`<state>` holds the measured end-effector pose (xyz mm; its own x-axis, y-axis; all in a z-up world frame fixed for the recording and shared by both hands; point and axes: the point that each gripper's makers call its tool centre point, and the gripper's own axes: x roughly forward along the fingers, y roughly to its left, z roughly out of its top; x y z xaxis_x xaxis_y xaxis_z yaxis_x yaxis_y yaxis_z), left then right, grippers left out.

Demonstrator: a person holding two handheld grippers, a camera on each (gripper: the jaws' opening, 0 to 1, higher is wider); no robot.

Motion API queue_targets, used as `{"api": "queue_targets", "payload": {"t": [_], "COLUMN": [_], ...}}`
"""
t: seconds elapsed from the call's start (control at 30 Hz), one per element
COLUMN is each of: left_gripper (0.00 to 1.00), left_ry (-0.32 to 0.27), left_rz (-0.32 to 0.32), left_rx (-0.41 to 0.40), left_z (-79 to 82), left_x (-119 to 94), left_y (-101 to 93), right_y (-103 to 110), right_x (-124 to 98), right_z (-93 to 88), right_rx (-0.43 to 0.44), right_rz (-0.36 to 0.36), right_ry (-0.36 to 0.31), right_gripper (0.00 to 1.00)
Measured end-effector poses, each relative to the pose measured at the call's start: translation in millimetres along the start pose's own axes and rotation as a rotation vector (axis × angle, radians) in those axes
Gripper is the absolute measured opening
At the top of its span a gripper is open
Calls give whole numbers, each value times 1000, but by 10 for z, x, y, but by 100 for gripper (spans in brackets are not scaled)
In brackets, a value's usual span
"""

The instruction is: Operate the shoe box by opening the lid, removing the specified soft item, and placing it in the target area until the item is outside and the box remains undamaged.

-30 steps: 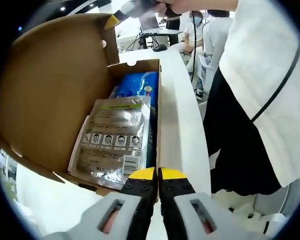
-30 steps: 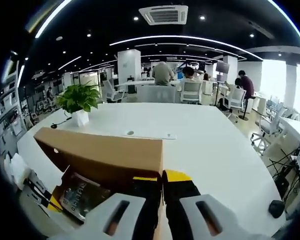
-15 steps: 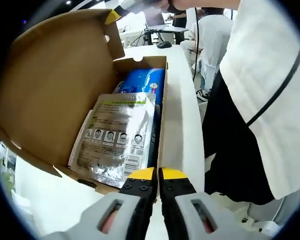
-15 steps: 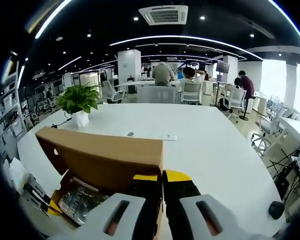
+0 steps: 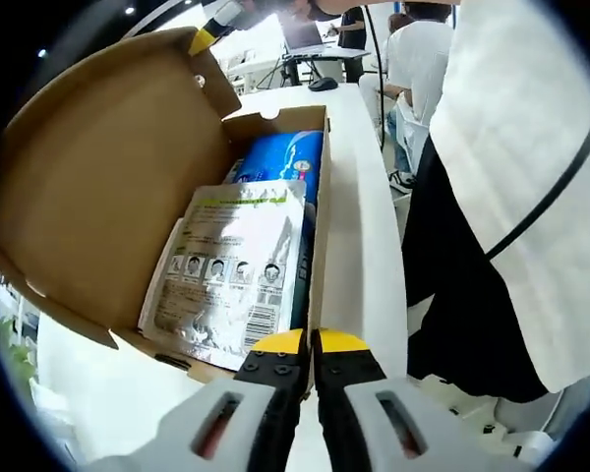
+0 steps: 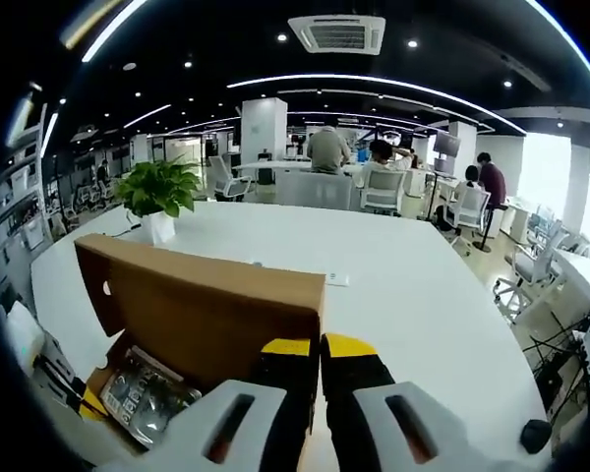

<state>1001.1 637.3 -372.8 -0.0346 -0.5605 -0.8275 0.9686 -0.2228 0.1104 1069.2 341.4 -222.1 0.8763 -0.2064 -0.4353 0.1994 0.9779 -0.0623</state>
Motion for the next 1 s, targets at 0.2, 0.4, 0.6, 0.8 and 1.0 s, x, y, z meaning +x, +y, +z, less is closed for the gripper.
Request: {"api": "queue_targets", "payload": {"t": [0.2, 0.4, 0.6, 0.8, 1.0], "left_gripper": [2, 2, 2, 1, 1], "left_ry": [0, 37, 12, 25, 18], "left_rz": [-7, -4, 15, -22, -51], "left_rx": [16, 36, 53, 28, 34], "left_z": [-6, -27, -39, -33, -26], "left_x": [12, 79, 78, 86, 85], "left_y": [7, -2, 7, 15, 3], "right_y": [3, -15, -15, 2, -16], "right_x": [33, 140, 114, 162, 215], "right_z": [22, 73, 88, 118, 75], "right_rx": [-21, 2, -29, -185, -247], "right_rz": [-12, -7, -15, 22, 118], "right_ry": [-26, 21, 13, 8, 57], "right_gripper": [0, 0, 0, 1, 1]}}
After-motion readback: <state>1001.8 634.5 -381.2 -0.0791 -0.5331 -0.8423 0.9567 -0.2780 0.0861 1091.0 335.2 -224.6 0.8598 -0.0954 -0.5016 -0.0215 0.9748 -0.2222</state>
